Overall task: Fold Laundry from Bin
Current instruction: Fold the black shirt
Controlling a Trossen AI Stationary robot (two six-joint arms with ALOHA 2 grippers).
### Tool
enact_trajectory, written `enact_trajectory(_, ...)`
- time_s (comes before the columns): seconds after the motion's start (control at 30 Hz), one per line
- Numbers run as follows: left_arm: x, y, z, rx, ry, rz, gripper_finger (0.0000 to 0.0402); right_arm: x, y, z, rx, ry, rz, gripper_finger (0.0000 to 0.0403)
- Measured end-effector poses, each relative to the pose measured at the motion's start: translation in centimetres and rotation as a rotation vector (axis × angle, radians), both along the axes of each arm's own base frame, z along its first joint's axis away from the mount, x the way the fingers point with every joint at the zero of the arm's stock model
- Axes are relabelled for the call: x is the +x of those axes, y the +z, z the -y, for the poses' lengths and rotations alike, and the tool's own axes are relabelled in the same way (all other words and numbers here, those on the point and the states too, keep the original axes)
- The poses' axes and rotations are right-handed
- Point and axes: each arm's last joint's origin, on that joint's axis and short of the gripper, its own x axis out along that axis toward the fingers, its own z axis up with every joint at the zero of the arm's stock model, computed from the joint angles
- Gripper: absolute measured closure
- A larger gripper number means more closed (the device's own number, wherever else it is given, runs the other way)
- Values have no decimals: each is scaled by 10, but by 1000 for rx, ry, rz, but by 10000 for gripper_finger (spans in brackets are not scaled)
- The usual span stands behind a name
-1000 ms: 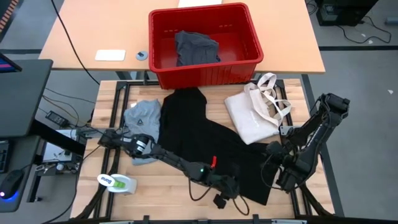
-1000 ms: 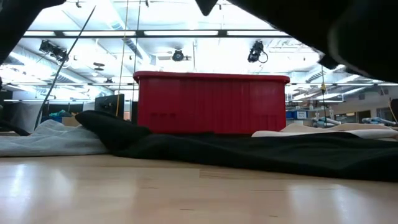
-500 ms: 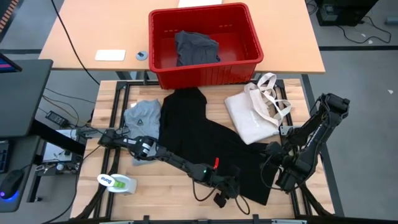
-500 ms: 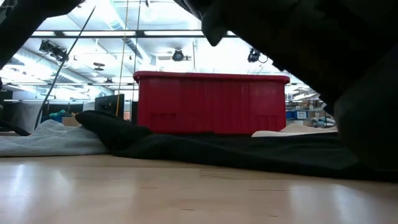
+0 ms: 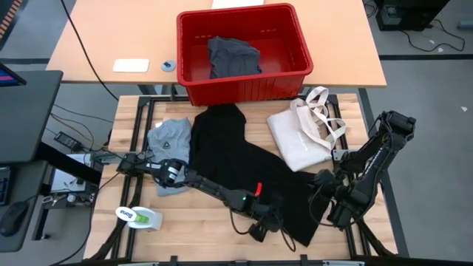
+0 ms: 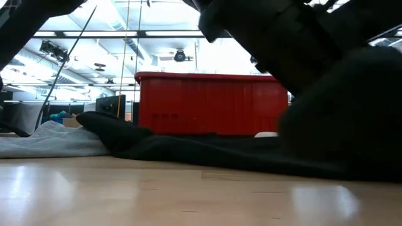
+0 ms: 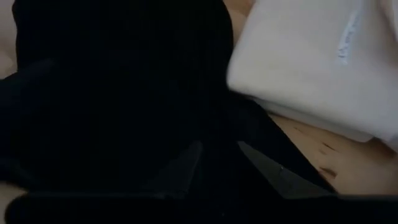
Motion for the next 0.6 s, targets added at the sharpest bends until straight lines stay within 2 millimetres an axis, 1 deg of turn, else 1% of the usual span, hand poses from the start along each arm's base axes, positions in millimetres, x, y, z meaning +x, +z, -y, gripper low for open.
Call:
enact_trajectory(0.03, -3, 3, 0, 2, -10, -21, 350, 0, 0, -1, 4, 12, -5, 300)
enact_trajectory(0.07, -7, 6, 1, 2, -21, -59, 374, 1, 0, -2, 7, 32, -16, 300)
enact_trajectory(0.13, -16, 16, 1, -22, -41, -139, 386, 3, -1, -5, 13, 96, -34, 300)
enact_trajectory(0.23, -37, 33, 4, -15, -65, -285, 390, 11, -2, -17, 26, 263, -20, 300)
enact_trajectory(0.33, -54, 49, 5, 8, -64, -386, 392, 28, -10, -35, 4, 439, 36, 302)
enact_trajectory(0.4, -61, 49, 7, -3, -57, -450, 390, 41, -21, -48, -18, 535, 54, 305)
enact_trajectory(0.47, -63, 44, 10, -19, -49, -482, 382, 53, -33, -59, -34, 583, 59, 308)
enact_trajectory(0.53, -61, 41, 16, -34, -49, -457, 368, 62, -43, -68, -49, 589, 53, 311)
enact_trajectory(0.6, -61, 44, 24, -32, -52, -403, 351, 68, -54, -73, -58, 569, 33, 312)
